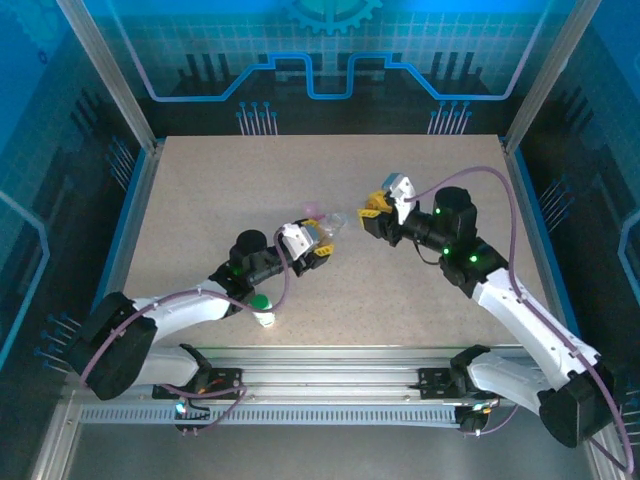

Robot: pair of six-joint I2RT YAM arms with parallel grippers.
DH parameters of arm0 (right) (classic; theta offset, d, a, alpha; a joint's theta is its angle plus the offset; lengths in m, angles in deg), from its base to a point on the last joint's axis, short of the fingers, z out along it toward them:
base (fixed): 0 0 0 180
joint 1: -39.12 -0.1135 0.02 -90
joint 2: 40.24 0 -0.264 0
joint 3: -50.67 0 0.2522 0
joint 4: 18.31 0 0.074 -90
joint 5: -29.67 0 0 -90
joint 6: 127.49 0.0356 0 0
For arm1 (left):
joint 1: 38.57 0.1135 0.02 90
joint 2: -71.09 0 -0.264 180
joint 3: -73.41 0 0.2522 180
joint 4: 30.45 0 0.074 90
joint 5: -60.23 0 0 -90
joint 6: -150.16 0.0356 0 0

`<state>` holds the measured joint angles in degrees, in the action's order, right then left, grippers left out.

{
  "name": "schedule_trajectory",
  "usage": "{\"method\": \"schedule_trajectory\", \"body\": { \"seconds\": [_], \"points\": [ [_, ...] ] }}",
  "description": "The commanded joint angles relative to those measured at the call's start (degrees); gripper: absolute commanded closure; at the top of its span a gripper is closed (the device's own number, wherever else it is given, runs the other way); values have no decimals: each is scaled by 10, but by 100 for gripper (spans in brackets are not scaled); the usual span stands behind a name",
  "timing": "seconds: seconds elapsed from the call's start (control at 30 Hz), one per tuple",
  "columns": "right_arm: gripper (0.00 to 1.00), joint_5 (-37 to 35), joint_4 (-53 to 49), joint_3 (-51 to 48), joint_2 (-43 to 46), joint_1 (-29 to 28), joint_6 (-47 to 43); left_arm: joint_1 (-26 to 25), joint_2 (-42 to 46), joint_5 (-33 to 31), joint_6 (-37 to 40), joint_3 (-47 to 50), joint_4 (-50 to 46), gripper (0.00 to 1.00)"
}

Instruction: Sort the pills into containers

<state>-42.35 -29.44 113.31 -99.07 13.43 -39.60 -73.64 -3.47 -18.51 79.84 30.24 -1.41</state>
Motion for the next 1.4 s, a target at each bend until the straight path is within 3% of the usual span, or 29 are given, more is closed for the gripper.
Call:
{"method": "schedule_trajectory", "body": {
  "seconds": [0.0,0.37,0.5,0.77,1.37],
  "points": [
    [100,-31,80,-48,7,6,78,-1,34,-57,18,-16,-70,100],
    [100,-8,175,-162,-7,6,117,45,13,-105,62,-66,-233,100],
    [100,-6,214,-204,-4,6,117,60,9,-85,76,-73,-243,100],
    [100,-31,288,-273,23,4,155,100,-18,-43,137,-127,-371,100],
    [100,-26,308,-282,22,3,182,157,-190,-26,269,-306,-559,100]
  ]
}}
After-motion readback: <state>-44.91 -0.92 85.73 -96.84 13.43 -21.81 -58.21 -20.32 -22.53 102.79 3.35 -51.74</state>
